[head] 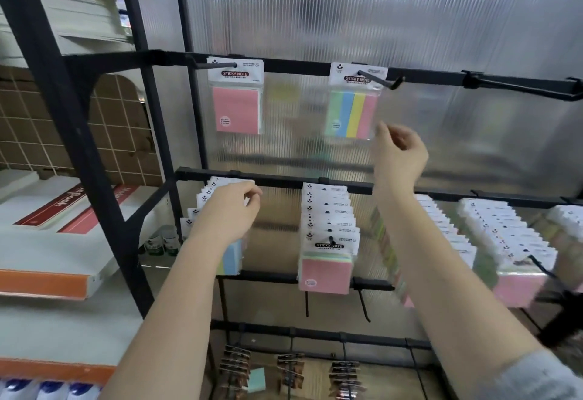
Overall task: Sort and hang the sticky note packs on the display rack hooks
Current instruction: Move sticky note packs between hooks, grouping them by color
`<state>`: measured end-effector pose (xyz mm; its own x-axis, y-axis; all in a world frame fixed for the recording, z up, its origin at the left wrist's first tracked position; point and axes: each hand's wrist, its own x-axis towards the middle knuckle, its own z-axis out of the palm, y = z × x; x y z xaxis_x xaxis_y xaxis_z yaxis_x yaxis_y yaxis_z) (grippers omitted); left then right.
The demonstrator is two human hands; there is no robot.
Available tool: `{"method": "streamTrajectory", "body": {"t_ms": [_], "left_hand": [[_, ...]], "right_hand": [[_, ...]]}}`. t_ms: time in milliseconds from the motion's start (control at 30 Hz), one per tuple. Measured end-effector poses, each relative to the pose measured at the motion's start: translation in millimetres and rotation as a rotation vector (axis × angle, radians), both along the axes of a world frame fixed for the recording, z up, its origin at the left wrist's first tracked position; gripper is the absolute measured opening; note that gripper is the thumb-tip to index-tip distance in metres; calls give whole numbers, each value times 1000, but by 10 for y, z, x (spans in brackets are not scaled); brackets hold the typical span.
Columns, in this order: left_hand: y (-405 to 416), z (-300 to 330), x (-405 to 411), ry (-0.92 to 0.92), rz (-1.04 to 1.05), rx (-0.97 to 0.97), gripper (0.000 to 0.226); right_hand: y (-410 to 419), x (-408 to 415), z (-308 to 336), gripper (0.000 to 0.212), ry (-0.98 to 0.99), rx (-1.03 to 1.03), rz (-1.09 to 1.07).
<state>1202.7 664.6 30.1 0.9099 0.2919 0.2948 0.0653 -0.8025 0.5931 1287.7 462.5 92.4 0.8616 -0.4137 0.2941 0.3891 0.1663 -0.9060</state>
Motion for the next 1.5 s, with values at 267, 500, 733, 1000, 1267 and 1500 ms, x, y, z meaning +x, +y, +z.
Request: {"method": "streamTrajectory", "body": {"t_ms": [267,500,733,1000,1267,1500], "left_hand": [[29,-81,-181,-67,42,-42,24],[73,-167,-261,-111,46,-48,22],[164,-201,-315,-169,100,-99,20],[230,-216,-311,-166,119,-102,20],[349,-220,-332,-152,169,-87,21],[439,-261,-366,-155,235,-109,22]], "right_hand": [[-139,-633,-1090,14,138,-301,-13],[-106,-841,-1398,20,179,-265,-15],[-25,-921,-1456,12,169,-311,-71],[45,-880,-1486,13,190,-369,-130],[118,-936,-1487,27,150,-331,0],[199,-1055,-1466,12,25,-293,-87]]}}
